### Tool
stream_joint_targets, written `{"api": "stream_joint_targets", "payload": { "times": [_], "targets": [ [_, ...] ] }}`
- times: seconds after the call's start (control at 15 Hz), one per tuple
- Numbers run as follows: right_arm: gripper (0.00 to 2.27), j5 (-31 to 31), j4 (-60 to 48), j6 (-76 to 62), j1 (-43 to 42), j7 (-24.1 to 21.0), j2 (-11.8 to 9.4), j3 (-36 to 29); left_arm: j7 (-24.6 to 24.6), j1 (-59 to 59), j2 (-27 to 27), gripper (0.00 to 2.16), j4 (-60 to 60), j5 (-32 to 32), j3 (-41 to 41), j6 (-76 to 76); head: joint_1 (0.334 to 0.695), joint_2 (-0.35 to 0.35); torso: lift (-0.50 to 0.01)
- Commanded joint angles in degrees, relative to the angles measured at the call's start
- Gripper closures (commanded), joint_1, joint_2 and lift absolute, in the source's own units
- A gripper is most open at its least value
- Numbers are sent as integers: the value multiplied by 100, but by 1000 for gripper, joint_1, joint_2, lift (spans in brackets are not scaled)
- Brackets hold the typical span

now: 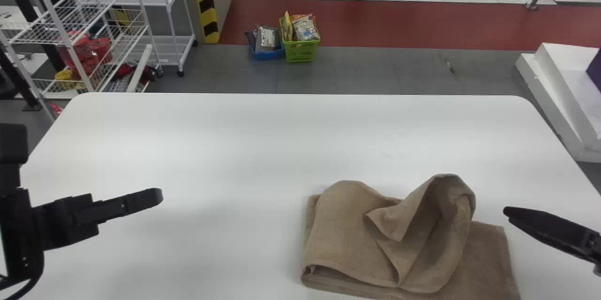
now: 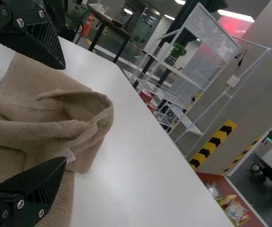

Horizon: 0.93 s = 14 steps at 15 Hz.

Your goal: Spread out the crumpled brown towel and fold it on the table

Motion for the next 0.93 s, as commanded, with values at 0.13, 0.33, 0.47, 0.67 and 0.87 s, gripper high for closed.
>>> {"api": "stream_joint_targets", "payload": {
  "times": [0.13,0.33,0.47,0.67,0.87],
  "targets": [
    [218,551,99,-2863,422,19,-17,444,12,-41,-15,90,12,-8,-77,24,695,-77,-127],
    [336,832,468,-3865,501,19,-254,796,-23,-67,3,90,12,1,-7,24,695,-73,-127],
    [343,1060,731,-4427,518,19,-316,954,-49,-67,3,90,12,10,55,24,695,-59,-127],
    [414,1060,1180,-4884,536,19,-500,1068,-49,-67,3,90,21,-8,64,24,695,-51,-127],
    [478,1060,1487,-5218,589,19,-614,1279,-49,-102,3,90,65,-16,64,24,695,-50,-127]
  ]
}}
